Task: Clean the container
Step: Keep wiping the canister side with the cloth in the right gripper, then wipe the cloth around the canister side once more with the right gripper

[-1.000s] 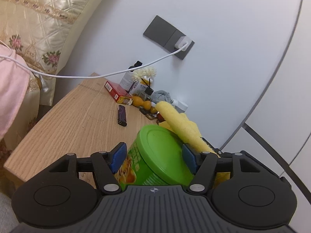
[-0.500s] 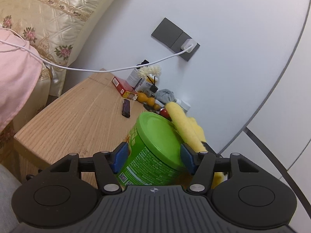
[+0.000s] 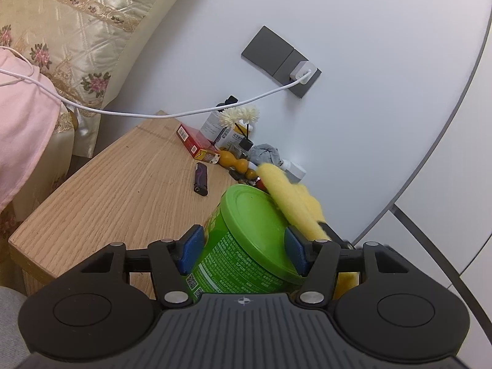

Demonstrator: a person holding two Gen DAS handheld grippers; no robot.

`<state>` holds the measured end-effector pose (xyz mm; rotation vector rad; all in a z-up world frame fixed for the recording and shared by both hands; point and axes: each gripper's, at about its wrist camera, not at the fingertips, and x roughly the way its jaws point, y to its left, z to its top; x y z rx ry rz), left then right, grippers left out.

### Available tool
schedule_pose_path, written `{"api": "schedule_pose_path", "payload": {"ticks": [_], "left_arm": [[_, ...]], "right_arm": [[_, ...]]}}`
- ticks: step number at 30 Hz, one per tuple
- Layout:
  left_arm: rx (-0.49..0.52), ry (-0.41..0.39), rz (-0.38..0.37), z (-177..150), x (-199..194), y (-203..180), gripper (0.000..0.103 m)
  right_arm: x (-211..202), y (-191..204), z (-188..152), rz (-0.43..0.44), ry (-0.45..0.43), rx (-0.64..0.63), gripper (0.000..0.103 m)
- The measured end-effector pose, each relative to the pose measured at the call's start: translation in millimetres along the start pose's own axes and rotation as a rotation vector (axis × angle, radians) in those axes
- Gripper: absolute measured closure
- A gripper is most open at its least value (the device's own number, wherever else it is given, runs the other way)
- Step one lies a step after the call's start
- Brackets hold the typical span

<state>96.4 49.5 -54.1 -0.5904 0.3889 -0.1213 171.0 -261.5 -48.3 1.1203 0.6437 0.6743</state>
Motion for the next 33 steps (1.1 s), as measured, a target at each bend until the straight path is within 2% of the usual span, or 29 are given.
{"api": "schedule_pose_path", "payload": {"ticks": [22,23,24,28,33], "left_arm": [[0.014,0.008,-0.019,1,1,2,0.039],[0.014,0.008,-0.021,1,2,3,0.039],[0.016,0.007,-0.021,1,2,3,0.039],[0.019,0.004,-0.020,1,2,2,0.039],[0.014,0.013,-0.035,2,3,4,0.039]], "right_arm": [[-6,8,5,0.003,0.024,-0.034,0.080],[0,16,-13,0.004,0.028,-0.035,0.080],[6,18,-17,0.007,0.034,-0.028,0.080],[22,11,2,0.019,0.062,-0.020,0.080],[13,9,6,0.021,0.057,-0.018,0.080]]}}
